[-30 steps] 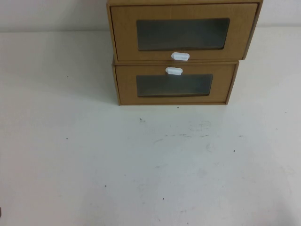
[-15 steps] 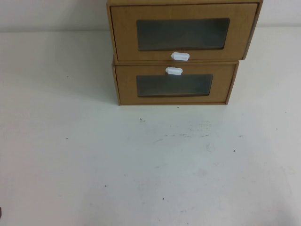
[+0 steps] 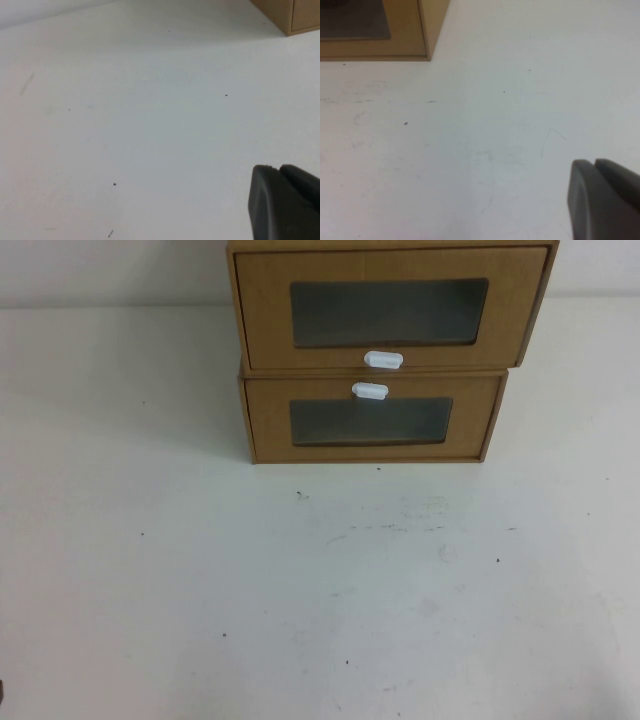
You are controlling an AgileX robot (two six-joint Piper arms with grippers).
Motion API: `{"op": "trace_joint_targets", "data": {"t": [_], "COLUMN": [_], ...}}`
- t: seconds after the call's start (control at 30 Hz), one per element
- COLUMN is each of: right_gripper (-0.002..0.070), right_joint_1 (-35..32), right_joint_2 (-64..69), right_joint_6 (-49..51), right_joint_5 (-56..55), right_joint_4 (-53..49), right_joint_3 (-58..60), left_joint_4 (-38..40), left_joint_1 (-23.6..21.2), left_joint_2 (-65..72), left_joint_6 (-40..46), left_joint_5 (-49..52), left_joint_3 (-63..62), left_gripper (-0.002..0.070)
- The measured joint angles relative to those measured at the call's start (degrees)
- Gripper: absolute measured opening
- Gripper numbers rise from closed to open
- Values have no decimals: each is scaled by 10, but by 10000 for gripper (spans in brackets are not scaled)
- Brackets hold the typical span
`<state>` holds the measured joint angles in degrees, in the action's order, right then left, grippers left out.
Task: Open the shoe box
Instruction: 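Pull the top drawer of the cardboard box fully open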
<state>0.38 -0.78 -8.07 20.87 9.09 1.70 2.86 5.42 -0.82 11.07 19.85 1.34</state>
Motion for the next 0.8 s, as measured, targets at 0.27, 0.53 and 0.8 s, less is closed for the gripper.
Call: {"op": "trace_joint_targets", "data": {"t": [0.27,0.53,0.8], "right_gripper": [-19,-19,-19], "right_joint_1": [0,0,0], "right_joint_2": [0,0,0], "right_joint_6": [0,0,0], "right_joint_5": [0,0,0], "right_joint_4": [0,0,0], "right_joint_3": [0,0,0], "left_joint_4": [64,277,429], "left_joint_1": [0,0,0], "left_joint_2": [0,0,0], "left_joint_6": [0,-4,4], "left_joint_5": [-9,-57,-100], "left_joint_3": [1,1,1], "left_gripper": [-4,-4,-4]}}
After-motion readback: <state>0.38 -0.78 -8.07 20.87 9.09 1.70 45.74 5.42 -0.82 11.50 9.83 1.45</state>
